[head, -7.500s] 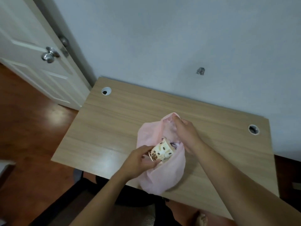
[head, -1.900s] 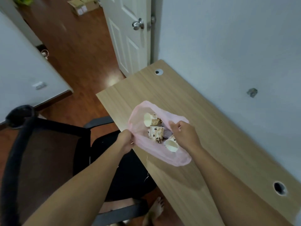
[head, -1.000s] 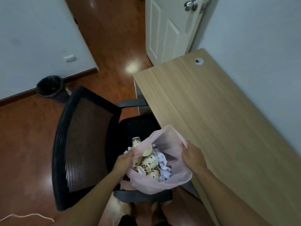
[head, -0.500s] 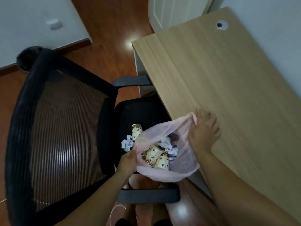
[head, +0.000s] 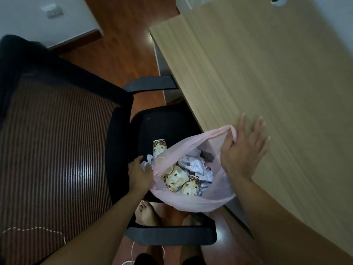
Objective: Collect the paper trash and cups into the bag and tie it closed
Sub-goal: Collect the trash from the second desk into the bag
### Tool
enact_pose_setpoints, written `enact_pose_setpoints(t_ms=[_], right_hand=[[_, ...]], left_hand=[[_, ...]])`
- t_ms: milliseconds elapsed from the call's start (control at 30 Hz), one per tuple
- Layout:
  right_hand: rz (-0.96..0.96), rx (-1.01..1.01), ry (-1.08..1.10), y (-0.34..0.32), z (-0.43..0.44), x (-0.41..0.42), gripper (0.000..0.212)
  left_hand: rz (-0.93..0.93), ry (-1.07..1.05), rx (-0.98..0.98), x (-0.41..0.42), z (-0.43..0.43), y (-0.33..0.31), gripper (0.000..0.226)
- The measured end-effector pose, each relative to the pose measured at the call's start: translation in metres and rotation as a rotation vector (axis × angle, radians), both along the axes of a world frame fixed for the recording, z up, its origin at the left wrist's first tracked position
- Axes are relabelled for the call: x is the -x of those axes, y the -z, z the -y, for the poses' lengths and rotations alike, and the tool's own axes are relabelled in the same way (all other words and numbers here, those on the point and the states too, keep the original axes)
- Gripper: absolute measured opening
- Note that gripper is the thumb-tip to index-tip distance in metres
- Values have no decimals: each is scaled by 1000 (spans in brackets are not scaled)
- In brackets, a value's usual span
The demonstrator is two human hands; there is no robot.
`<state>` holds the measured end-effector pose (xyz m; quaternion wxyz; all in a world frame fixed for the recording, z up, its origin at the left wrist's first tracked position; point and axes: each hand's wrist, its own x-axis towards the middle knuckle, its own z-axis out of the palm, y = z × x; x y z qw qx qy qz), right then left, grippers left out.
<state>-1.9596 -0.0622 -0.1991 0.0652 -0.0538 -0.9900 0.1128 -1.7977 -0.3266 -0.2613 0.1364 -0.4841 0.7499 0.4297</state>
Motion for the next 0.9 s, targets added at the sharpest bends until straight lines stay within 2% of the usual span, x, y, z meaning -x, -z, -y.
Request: enact_pose_setpoints(t_ms=[67,133,200,267,300,367,433,667,767,900], right_hand=[[-9,-13,4,0,0,0,70],[-21,-13,8,1,1,1,70],[-39,-9,13,1,3,1,69],[-51,-13,16,1,3,2,69],[-55,-15,17,1,3,2,69],[-52,-22,20,0,4,3,69],[-44,-30,22,-1,4,3,70],[-24,-19,31,-6,5,2,72],[-22,-23,31,-5,5,3,73],[-19,-24,30,-5,4,3,72]], left_hand=[[140,80,-14,4,1,13,73],[207,132,-27,5,1,24,84],[214,95,-77,6,2,30,80],[187,-79,-153,9,2,30,80],[173,-89,-144,9,2,30,73],[179,11,-57,9,5,31,44],[109,44,15,8,8,26,35],[-293,-23,161,19,18,-40,34],[-445,41,44,29,15,-72,38],[-570,322,-109,45,-10,-98,46]])
